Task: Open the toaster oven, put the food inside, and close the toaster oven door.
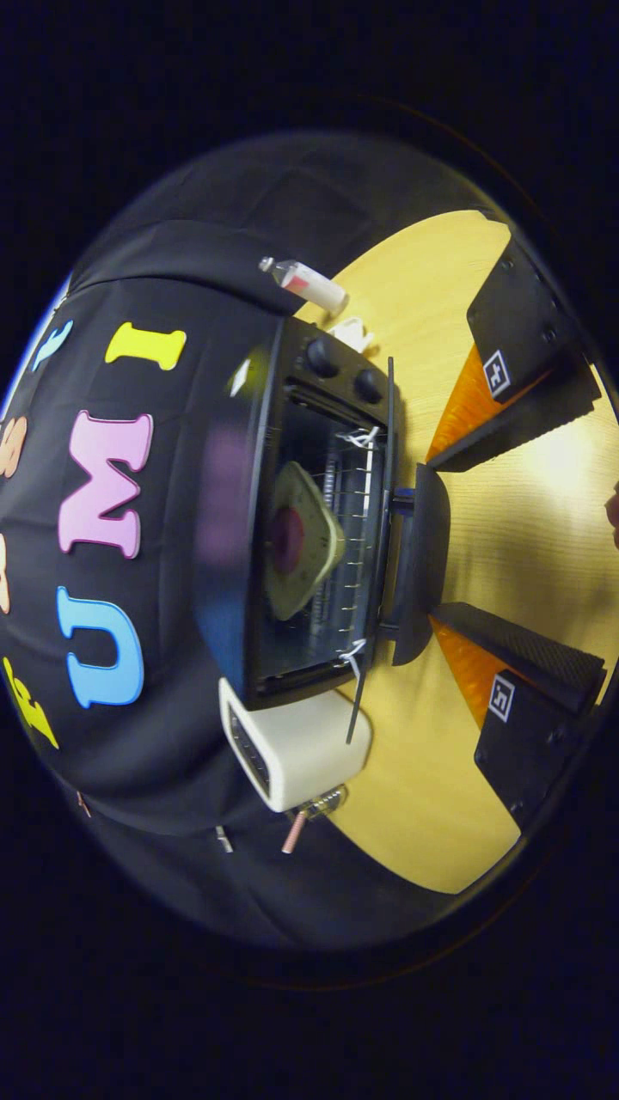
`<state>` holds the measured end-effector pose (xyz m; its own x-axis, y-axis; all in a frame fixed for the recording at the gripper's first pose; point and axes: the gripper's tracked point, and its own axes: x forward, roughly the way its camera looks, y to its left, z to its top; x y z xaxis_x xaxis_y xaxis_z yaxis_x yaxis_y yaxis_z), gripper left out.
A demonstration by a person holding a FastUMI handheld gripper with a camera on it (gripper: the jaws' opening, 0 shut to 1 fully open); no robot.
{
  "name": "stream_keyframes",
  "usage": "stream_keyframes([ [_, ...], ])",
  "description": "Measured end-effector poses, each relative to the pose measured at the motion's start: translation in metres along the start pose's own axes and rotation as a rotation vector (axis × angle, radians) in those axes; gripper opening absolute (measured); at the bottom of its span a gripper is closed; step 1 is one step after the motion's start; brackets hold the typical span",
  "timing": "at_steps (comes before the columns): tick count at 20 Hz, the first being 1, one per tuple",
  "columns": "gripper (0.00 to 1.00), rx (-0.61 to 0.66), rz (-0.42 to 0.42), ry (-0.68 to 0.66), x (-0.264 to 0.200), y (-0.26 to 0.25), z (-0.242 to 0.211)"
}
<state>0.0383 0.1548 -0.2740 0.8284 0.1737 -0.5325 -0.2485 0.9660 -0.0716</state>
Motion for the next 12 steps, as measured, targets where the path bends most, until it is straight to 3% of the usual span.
stream_keyframes([
  [6,1.00,0.059,0.013,-0.181,-0.029,-0.011,0.099],
  [12,1.00,0.115,-0.019,-0.369,-0.101,-0.053,0.161],
])
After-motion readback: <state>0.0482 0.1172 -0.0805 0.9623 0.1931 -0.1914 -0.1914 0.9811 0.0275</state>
